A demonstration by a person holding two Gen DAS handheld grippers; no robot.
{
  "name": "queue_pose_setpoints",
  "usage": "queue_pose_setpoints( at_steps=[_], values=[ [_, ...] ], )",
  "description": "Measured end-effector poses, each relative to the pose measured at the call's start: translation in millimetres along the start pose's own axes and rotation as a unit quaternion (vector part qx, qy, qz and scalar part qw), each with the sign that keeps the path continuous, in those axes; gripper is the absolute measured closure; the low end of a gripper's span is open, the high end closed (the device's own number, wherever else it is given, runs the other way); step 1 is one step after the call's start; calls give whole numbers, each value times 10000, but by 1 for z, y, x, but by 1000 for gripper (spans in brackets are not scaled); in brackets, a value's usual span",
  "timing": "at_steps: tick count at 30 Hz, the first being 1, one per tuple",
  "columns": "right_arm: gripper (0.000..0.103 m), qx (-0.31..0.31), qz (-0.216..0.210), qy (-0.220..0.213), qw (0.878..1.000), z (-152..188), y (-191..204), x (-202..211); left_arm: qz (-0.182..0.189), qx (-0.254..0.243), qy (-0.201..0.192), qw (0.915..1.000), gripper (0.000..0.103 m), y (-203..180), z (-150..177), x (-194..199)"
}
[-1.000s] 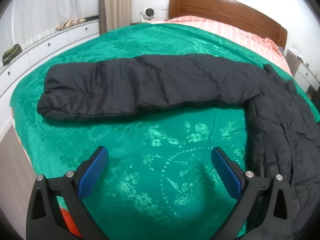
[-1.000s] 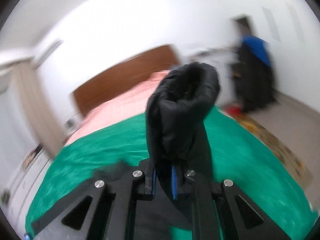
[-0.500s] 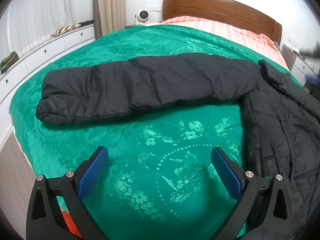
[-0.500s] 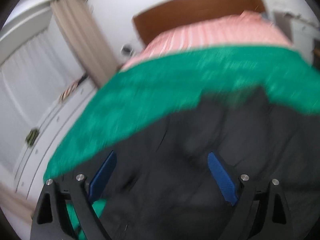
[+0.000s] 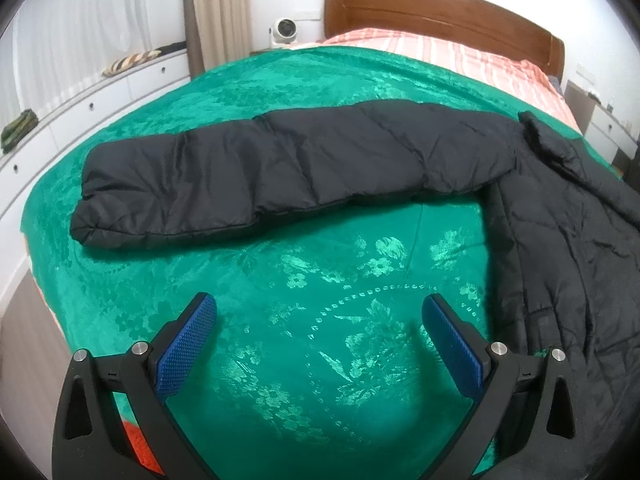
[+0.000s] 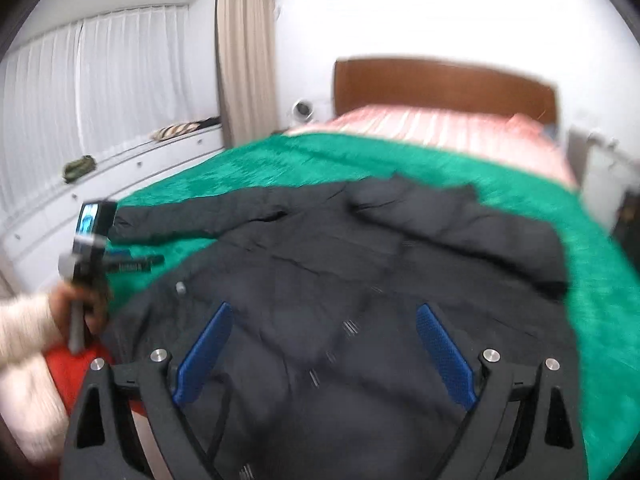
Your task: Fold large clothes
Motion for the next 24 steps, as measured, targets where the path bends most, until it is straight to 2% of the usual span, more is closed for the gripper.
queue_pose_setpoints(
  at_steps=[2,5,7,10,15,19,24],
  values=[
    [6,-62,393,-218,9990,24,2,22,-23,-24,24,10000,1,-1,1,-1],
    [6,-144,628,-315,9974,45,5,35,-124,-16,92,9999,1,0,2,-5],
    [6,201,584,-295,9977,46,15,31,-199,-17,144,9997,1,0,3,-8],
    [6,548,624,-504,9953,43,23,25,-311,-105,176,9993,1,-3,5,-10],
    [6,412,306,-288,9983,50,26,7,-376,-312,157,9987,0,-9,9,-7],
    [6,502,345,-180,9980,56,25,-1,-366,-313,215,9986,0,-10,9,-11],
    [6,282,265,-69,9992,59,17,-4,-344,-302,226,9987,1,-10,8,-11]
  ],
)
Point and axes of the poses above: each gripper's, at about its wrist camera, not at the fingertips, and x roughly against the way its jaws point, y to its left, z to its underside, the point moved 6 cm from there along -x, roughly the way its jaws point, and after that the axes turned 10 degrees about y, right-handed, at the moved point
